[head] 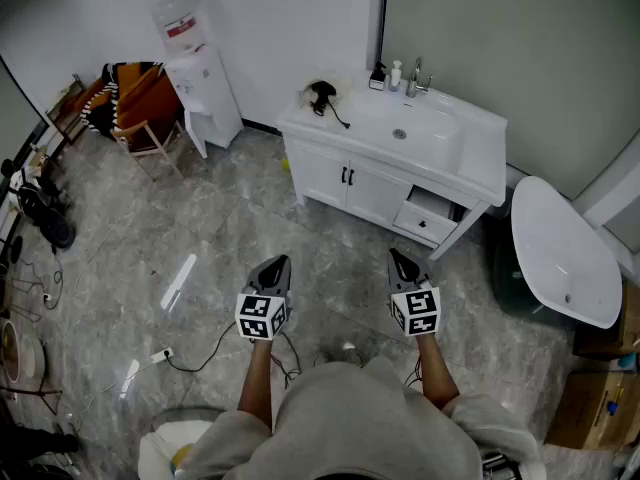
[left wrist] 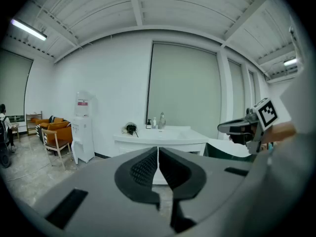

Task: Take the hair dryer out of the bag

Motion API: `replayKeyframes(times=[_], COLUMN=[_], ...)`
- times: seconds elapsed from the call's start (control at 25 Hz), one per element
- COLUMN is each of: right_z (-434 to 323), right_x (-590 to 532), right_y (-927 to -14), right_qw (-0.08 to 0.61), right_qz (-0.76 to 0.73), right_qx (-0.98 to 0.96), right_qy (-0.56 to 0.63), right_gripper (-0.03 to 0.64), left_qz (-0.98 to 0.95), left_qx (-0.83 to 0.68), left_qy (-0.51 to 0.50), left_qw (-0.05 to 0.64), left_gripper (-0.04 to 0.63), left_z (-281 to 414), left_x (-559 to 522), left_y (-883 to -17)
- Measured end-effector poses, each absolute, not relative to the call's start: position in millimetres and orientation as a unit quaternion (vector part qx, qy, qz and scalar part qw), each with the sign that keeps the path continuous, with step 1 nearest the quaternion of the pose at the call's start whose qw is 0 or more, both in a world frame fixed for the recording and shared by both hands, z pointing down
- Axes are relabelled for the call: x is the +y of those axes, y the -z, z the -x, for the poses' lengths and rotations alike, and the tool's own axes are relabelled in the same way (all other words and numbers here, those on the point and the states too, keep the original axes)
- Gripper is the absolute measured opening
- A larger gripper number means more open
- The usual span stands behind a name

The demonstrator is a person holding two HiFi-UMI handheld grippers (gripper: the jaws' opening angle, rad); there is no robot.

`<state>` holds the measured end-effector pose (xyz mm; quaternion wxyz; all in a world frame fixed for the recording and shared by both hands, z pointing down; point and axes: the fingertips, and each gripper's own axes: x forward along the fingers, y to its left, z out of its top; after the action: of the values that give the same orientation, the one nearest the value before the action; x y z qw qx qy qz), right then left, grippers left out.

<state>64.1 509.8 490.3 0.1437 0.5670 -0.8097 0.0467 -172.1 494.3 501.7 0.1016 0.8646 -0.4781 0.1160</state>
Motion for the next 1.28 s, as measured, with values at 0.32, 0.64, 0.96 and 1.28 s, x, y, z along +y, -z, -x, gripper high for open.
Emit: replayKeyframes(times=[0.32, 0.64, 0.96, 1.28], right_z=[-70, -75, -82, -95], right_x=[515, 511, 513, 504], right_y=[-494, -491, -500, -505], right_qw=[0.143, 0.095, 0.097, 0.100], right_qz=[-0.564, -0.528, -0.501, -0.498], right_qx=[-0.812, -0.842, -0.858, -0.860], right_qy=[-0.048, -0.065, -0.061, -0.058], right_gripper=[0.000, 0.166, 0.273, 0.268], left_qz=[-0.868, -0.866, -0.873, -0.873], left_qx=[-0.472, -0.480, -0.467, -0.466], left_qy=[-0.126, -0.111, -0.108, -0.114], left_qw=[0.091, 0.086, 0.084, 0.085], left_gripper=[0.015, 0.021, 0.206, 0.230], left_z=[156, 139, 109, 90], left_x=[502, 504, 509, 508], left_y=[-505, -500, -498, -502])
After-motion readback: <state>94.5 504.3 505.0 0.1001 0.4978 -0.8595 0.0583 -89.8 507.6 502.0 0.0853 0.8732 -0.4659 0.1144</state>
